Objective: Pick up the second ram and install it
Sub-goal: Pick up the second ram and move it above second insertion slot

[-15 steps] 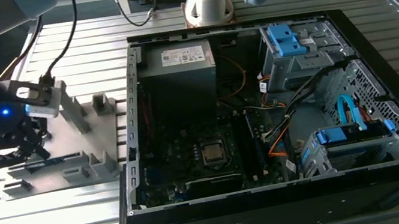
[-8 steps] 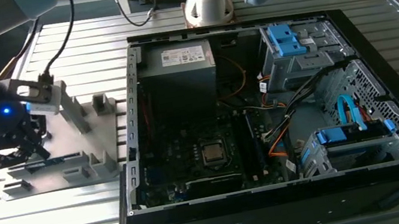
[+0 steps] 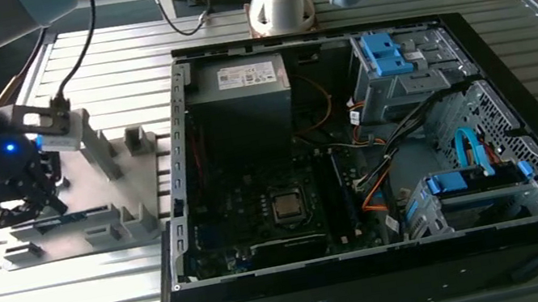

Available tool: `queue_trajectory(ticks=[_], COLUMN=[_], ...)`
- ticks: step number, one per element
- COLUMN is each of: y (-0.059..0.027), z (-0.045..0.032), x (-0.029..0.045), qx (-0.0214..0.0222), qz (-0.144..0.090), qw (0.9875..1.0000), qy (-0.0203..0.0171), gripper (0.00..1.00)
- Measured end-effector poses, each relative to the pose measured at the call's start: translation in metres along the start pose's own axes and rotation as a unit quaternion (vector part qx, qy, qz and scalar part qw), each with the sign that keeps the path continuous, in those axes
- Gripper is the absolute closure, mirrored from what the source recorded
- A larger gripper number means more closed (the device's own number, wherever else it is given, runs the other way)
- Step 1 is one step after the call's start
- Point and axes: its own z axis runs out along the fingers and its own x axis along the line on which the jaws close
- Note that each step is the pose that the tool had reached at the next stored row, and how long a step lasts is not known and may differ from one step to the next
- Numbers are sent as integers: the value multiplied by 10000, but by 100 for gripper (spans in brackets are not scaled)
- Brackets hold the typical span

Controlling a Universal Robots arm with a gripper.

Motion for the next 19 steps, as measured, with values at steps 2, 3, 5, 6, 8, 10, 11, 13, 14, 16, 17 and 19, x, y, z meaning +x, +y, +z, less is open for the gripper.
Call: queue_trajectory(ticks=[2,3,5,6,8,10,11,13,14,16,17,19], y=[0,0,0,0,0,0,0,0,0,0,0,0], z=[0,0,0,0,1,2,2,3,4,5,6,6], x=[0,0,0,0,0,0,0,0,0,0,0,0], qx=[-2,-3,-5,-6,-9,-11,-13,-17,-19,-23,-25,-28], qz=[-85,-129,-219,-264,-365,-486,-549,-713,-795,-948,-1031,-1178], qw=[10000,9999,9998,9997,9993,9988,9985,9975,9968,9955,9947,9930], qy=[0,0,1,1,1,2,2,3,3,4,4,5], gripper=[90,90,90,90,90,90,90,90,90,90,90,90])
